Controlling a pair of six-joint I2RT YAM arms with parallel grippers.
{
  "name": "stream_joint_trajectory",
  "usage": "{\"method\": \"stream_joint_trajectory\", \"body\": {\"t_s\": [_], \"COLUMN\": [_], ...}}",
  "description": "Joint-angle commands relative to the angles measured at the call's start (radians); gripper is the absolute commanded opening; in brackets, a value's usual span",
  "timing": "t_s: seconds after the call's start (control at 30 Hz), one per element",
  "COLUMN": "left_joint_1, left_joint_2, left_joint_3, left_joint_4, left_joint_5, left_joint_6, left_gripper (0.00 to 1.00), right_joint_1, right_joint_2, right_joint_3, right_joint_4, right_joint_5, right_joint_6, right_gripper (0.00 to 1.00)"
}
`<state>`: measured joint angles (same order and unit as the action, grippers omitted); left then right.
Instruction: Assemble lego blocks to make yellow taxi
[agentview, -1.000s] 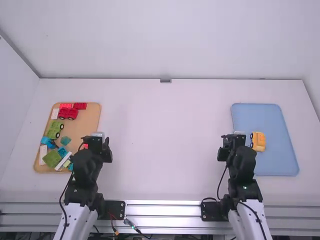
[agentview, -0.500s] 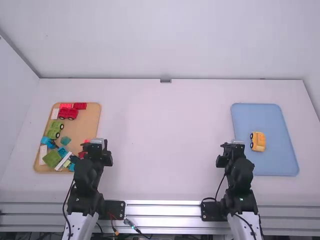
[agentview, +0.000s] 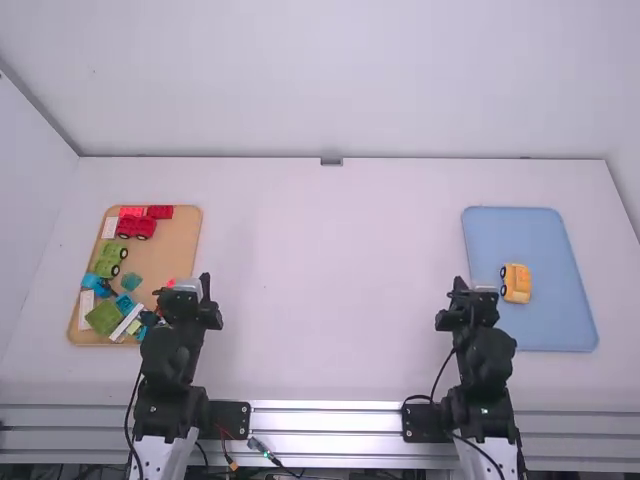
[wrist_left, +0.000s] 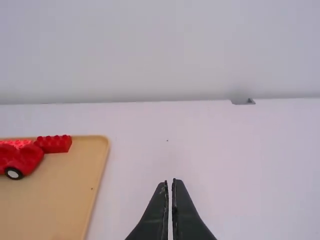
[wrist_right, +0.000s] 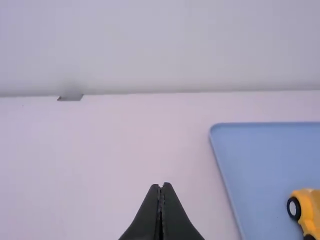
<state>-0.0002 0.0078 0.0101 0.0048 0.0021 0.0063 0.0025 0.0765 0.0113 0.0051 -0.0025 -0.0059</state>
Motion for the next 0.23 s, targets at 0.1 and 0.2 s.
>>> {"method": "stream_joint_trajectory", "body": {"t_s": [0.1,0.2], "left_joint_1": [0.000,0.000], "left_joint_2": [-0.008,-0.008], "left_joint_3": [-0.010,-0.010], "left_joint_4": [-0.005,-0.005], "left_joint_5": [-0.002,-0.002], "left_joint_6": [-0.006,-0.006], "left_gripper": [0.00,0.00], "right_joint_1": [-0.002,-0.002], "right_joint_2": [-0.062,-0.076], "right_joint_3": [-0.011,-0.011], "right_joint_4": [-0.005,-0.005], "right_joint_5": [0.002,0.002], "right_joint_6": [0.006,0.006], "right_gripper": [0.00,0.00]}}
